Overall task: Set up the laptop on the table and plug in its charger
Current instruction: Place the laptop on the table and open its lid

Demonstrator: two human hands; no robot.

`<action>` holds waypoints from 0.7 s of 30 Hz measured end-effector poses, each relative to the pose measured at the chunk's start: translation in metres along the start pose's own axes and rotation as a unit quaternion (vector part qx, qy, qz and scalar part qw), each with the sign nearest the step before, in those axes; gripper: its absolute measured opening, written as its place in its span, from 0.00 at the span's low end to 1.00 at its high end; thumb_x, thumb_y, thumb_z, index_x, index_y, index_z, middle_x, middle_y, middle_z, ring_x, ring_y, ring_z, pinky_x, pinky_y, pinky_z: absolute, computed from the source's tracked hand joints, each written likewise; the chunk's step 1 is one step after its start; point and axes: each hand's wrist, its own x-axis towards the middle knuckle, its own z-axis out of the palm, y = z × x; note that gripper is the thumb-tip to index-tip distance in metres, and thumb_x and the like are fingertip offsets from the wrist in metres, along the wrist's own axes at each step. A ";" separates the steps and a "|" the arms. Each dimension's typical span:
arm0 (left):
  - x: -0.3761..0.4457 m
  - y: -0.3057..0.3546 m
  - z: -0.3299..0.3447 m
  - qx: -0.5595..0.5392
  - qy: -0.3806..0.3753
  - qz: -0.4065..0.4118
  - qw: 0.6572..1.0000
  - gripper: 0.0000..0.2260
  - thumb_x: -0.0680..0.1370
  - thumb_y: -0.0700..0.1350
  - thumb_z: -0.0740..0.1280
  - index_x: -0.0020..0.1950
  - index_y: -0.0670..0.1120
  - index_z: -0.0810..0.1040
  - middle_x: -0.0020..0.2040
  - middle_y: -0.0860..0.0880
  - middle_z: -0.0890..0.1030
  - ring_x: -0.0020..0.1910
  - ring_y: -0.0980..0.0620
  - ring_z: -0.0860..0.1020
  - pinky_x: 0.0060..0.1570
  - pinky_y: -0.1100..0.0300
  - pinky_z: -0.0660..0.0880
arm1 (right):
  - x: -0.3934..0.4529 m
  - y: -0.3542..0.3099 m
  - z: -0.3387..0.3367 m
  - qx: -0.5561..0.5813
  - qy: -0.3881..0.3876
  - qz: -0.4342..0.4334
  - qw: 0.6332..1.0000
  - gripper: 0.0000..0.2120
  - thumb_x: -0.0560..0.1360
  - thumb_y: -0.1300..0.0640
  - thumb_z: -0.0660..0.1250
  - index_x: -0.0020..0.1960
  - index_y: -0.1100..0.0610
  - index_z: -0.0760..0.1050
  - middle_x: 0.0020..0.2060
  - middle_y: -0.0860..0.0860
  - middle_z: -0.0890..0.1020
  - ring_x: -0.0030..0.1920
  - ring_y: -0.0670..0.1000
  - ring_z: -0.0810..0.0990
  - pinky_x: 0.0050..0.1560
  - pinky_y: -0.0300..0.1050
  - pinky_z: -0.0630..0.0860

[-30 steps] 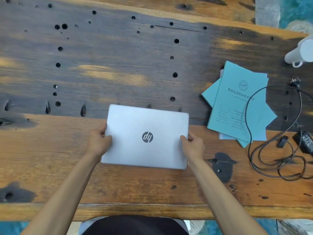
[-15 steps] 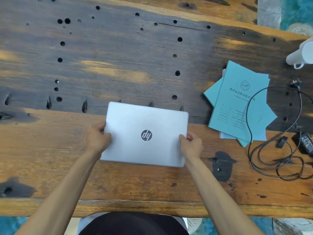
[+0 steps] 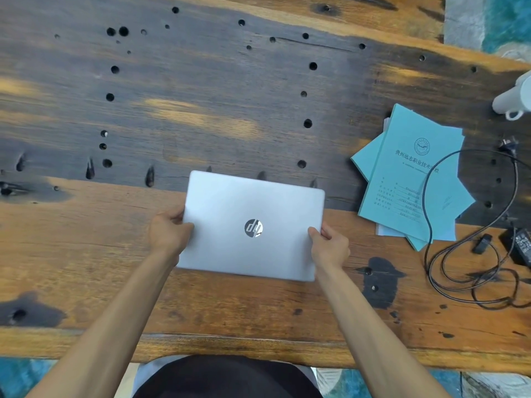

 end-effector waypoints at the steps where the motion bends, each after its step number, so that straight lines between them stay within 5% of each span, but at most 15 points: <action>1: -0.001 0.000 -0.001 -0.008 -0.002 0.002 1.000 0.23 0.71 0.32 0.70 0.64 0.48 0.82 0.50 0.52 0.85 0.41 0.60 0.79 0.37 0.68 0.72 | 0.001 0.002 0.001 -0.002 -0.002 0.000 1.000 0.10 0.77 0.58 0.73 0.58 0.53 0.85 0.33 0.30 0.75 0.38 0.34 0.74 0.44 0.32 0.70; 6: -0.009 -0.004 -0.012 -0.082 -0.047 0.009 0.995 0.23 0.75 0.32 0.71 0.69 0.44 0.79 0.57 0.48 0.84 0.49 0.54 0.81 0.48 0.64 0.74 | 0.002 0.007 0.000 -0.013 -0.013 -0.043 0.999 0.11 0.78 0.57 0.72 0.60 0.54 0.84 0.34 0.30 0.76 0.39 0.33 0.75 0.50 0.41 0.74; 10: -0.019 -0.017 -0.029 -0.216 -0.157 -0.028 0.963 0.26 0.79 0.33 0.67 0.77 0.43 0.67 0.67 0.51 0.77 0.64 0.54 0.77 0.53 0.64 0.76 | 0.003 0.005 -0.006 -0.064 -0.063 -0.089 0.992 0.16 0.78 0.55 0.71 0.64 0.56 0.77 0.48 0.43 0.81 0.53 0.49 0.81 0.49 0.41 0.74; 14: -0.029 -0.045 -0.047 -0.282 -0.227 -0.053 0.931 0.23 0.84 0.45 0.60 0.79 0.44 0.64 0.74 0.50 0.74 0.69 0.54 0.74 0.70 0.55 0.68 | 0.000 0.009 -0.010 -0.146 -0.107 -0.150 0.972 0.30 0.75 0.49 0.72 0.73 0.56 0.67 0.65 0.56 0.72 0.62 0.50 0.68 0.63 0.50 0.70; 18: -0.038 -0.075 -0.054 -0.365 -0.237 -0.082 0.897 0.23 0.84 0.53 0.54 0.76 0.44 0.69 0.74 0.48 0.74 0.74 0.51 0.71 0.77 0.51 0.59 | -0.027 0.014 -0.001 -0.290 -0.068 -0.320 0.899 0.38 0.76 0.40 0.70 0.79 0.53 0.61 0.75 0.59 0.61 0.74 0.58 0.56 0.70 0.59 0.64; 21: -0.046 -0.092 -0.056 -0.406 -0.254 -0.081 0.874 0.26 0.83 0.57 0.53 0.77 0.46 0.69 0.73 0.49 0.75 0.74 0.52 0.70 0.76 0.53 0.60 | -0.047 0.013 0.017 -0.320 -0.146 -0.458 0.816 0.39 0.76 0.39 0.70 0.80 0.52 0.62 0.80 0.60 0.56 0.80 0.61 0.52 0.79 0.59 0.55</action>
